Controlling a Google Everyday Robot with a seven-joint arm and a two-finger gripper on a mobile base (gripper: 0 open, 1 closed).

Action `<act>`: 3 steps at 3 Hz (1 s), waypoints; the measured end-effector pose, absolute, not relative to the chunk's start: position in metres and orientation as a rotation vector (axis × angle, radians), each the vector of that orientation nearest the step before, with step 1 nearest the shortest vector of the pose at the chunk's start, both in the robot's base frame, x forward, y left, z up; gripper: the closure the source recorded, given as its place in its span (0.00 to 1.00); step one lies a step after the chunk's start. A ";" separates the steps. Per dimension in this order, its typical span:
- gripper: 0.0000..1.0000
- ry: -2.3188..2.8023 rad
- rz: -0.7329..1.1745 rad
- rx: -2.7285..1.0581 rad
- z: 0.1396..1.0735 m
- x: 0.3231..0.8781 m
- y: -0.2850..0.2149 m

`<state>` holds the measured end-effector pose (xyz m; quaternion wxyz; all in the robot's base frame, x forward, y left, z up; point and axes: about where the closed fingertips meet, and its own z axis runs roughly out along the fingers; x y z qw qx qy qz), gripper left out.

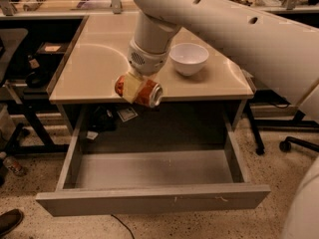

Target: Place coke can into top drawer

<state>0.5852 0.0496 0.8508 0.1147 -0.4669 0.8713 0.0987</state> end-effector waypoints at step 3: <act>1.00 2.644 0.395 -1.398 0.839 0.512 0.048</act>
Offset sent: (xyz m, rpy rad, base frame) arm -0.0855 -0.0095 -0.0052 0.0136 0.1210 -0.0237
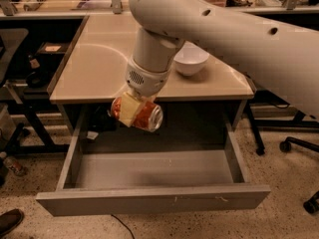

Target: Place coke can into top drawer

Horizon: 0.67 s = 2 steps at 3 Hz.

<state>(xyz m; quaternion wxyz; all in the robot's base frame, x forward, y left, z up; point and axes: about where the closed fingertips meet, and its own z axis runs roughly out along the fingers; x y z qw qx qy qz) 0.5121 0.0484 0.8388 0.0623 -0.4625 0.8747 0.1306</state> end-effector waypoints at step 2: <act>1.00 2.669 0.421 -1.393 0.827 0.503 0.054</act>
Offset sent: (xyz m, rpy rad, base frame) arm -0.0192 0.0109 -0.0268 0.0068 0.0701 -0.0186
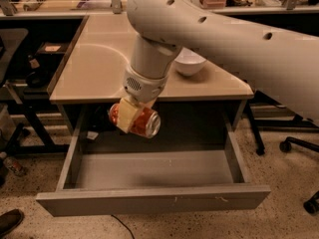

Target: Place coke can into top drawer

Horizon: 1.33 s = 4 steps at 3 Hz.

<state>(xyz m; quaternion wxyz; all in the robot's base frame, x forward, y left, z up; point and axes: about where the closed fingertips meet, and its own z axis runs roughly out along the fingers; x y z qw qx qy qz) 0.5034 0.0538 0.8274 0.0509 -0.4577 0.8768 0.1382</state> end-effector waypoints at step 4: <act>1.00 2.738 0.676 -1.294 0.735 0.465 0.121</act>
Offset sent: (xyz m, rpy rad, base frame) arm -0.0438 0.0442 -0.0994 0.0908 0.1524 -0.1190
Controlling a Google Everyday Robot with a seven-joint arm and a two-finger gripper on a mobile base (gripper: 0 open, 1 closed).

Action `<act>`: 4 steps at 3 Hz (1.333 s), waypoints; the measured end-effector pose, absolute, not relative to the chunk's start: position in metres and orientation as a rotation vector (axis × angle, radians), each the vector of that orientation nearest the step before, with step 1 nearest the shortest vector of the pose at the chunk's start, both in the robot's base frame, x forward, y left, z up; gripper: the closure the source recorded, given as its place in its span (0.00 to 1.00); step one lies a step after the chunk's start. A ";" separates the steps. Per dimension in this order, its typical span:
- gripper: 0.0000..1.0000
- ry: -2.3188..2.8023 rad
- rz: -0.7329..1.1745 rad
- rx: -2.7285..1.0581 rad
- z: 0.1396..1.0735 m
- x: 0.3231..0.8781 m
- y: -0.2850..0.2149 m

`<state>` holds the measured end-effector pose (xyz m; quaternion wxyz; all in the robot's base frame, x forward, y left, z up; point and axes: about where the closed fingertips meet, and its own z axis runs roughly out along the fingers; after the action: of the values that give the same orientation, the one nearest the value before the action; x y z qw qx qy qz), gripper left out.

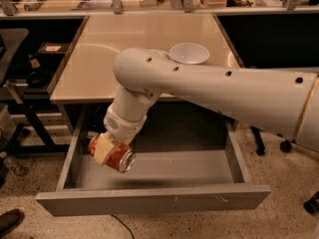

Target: Place coke can into top drawer

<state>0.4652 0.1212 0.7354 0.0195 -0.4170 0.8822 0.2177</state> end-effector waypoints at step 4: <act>1.00 2.749 0.658 -1.307 0.706 0.446 0.154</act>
Offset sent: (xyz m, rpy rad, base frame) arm -0.0409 0.0343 0.0018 0.0005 -0.0027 -0.0145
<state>0.4458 0.1543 0.7058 0.0137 -0.4198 0.8826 0.2113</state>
